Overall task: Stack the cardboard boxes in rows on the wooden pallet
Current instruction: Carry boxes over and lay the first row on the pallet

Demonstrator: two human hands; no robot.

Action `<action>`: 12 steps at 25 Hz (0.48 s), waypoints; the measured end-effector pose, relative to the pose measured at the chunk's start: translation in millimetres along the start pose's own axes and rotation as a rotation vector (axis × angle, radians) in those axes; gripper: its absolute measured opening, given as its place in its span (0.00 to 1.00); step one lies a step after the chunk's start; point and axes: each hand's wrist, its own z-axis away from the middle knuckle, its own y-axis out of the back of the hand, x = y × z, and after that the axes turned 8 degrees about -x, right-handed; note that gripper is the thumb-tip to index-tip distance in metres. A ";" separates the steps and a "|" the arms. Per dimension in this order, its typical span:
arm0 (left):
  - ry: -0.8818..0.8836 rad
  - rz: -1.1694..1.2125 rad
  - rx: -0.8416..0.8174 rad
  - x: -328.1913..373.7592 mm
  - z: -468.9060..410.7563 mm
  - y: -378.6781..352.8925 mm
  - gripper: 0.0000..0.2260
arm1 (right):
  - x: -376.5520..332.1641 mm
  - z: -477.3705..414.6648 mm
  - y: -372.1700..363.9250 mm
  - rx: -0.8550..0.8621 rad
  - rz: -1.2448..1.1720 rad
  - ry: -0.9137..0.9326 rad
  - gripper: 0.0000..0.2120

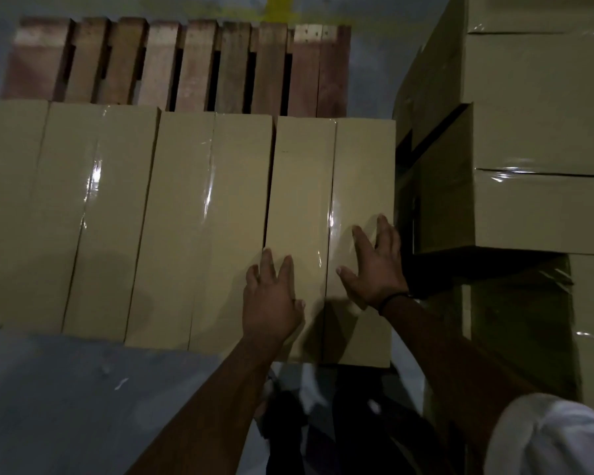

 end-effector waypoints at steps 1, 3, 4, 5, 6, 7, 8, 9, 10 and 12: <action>-0.004 -0.016 -0.030 -6.7 8.5 -4.2 0.41 | -0.8 7.7 -4.2 0.009 -0.076 -0.047 0.45; -0.040 -0.056 -0.073 -20.4 23.7 -13.9 0.44 | 0.1 23.1 -13.3 0.018 -0.263 -0.144 0.51; -0.061 -0.077 -0.090 -27.4 30.3 -19.1 0.47 | 2.5 30.5 -18.3 0.012 -0.357 -0.185 0.53; -0.084 -0.102 -0.102 -33.7 35.2 -24.3 0.49 | 6.1 36.9 -23.2 0.002 -0.433 -0.210 0.54; -0.108 -0.133 -0.111 -40.5 39.3 -29.0 0.52 | 8.6 43.4 -28.2 -0.002 -0.479 -0.219 0.55; -0.130 -0.163 -0.121 -46.6 41.2 -32.2 0.55 | 9.8 48.4 -33.1 0.004 -0.497 -0.220 0.55; -0.149 -0.191 -0.136 -51.6 42.3 -34.0 0.58 | 11.3 51.8 -38.0 0.017 -0.500 -0.223 0.56; -0.167 -0.219 -0.150 -56.3 42.6 -34.9 0.61 | 11.3 54.0 -41.8 0.030 -0.513 -0.238 0.56; -0.184 -0.252 -0.154 -59.9 42.5 -34.6 0.62 | 11.9 54.0 -44.9 0.041 -0.545 -0.263 0.57; -0.211 -0.326 -0.136 -65.2 42.9 -33.5 0.63 | 12.3 52.3 -47.3 0.061 -0.620 -0.310 0.58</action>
